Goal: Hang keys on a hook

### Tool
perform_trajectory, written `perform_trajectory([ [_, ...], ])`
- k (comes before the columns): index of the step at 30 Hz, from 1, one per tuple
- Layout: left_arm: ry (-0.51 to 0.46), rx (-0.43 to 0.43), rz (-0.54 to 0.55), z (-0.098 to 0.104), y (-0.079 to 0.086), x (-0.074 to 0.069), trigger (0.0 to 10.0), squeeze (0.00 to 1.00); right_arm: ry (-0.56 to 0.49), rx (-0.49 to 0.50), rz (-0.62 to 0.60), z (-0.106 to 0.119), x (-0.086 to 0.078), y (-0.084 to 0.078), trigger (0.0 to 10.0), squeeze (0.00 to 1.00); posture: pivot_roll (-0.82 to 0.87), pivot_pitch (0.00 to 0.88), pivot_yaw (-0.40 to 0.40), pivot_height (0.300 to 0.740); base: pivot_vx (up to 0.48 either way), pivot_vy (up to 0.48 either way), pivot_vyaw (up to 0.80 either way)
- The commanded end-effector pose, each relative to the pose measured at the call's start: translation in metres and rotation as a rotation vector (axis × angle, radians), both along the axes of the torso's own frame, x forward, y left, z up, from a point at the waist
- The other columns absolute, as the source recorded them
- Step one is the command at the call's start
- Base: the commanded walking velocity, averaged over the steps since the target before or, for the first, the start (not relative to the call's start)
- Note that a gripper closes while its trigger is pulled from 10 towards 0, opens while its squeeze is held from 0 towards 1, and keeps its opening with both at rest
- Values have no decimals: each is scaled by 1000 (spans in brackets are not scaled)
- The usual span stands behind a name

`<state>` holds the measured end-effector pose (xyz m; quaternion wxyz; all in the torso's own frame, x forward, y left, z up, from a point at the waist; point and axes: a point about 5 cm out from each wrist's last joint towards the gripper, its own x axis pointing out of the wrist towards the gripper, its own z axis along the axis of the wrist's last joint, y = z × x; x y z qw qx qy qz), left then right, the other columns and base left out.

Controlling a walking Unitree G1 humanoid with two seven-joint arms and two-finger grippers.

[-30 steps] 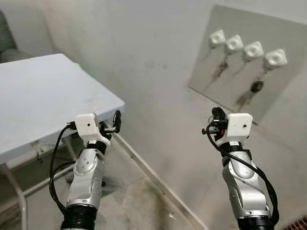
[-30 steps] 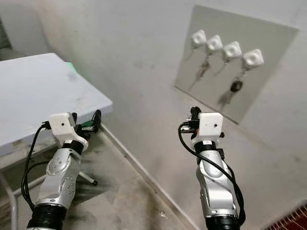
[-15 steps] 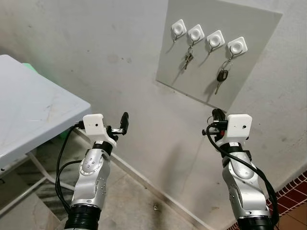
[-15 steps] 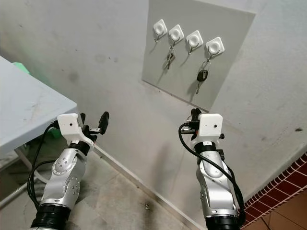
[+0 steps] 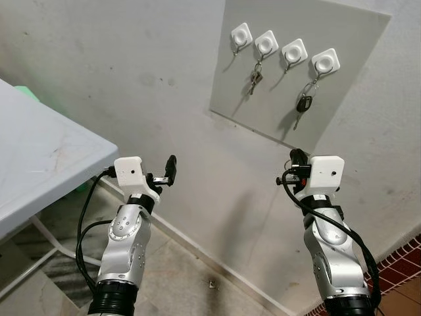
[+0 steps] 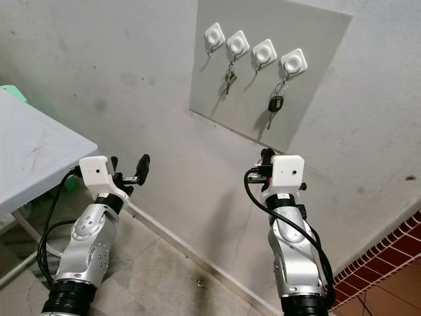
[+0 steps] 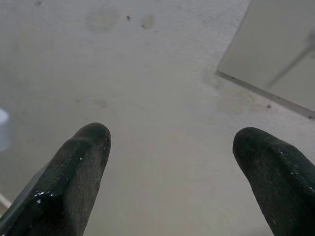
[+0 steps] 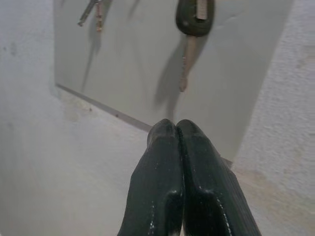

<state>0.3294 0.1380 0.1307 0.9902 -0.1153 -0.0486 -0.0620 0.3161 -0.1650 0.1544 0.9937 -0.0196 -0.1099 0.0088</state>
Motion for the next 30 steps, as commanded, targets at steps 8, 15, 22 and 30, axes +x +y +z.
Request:
perform_trajectory([
  [8, -14, 2, -14, 7, -3, 3, 10000, 0, -6, 5, -11, 3, 1, -1, 10000, 0, 36, 0, -71, 740, 0, 457, -784],
  [15, -10, -3, 5, 9, -2, 5, 10000, 0, -25, 7, -6, 5, 1, 1, 10000, 0, 36, 0, -70, 740, 0, 42, -323],
  [22, 18, 34, 5, 5, -2, 5, 10000, 0, -22, 4, -7, 4, 1, 0, 10000, 0, 38, 0, -72, 740, 0, 0, 0],
  [30, 26, 29, 1, 4, -2, 4, 10000, 0, -22, 5, -8, 3, -1, 2, 10000, 0, 36, 0, -67, 740, 247, 0, 0],
])
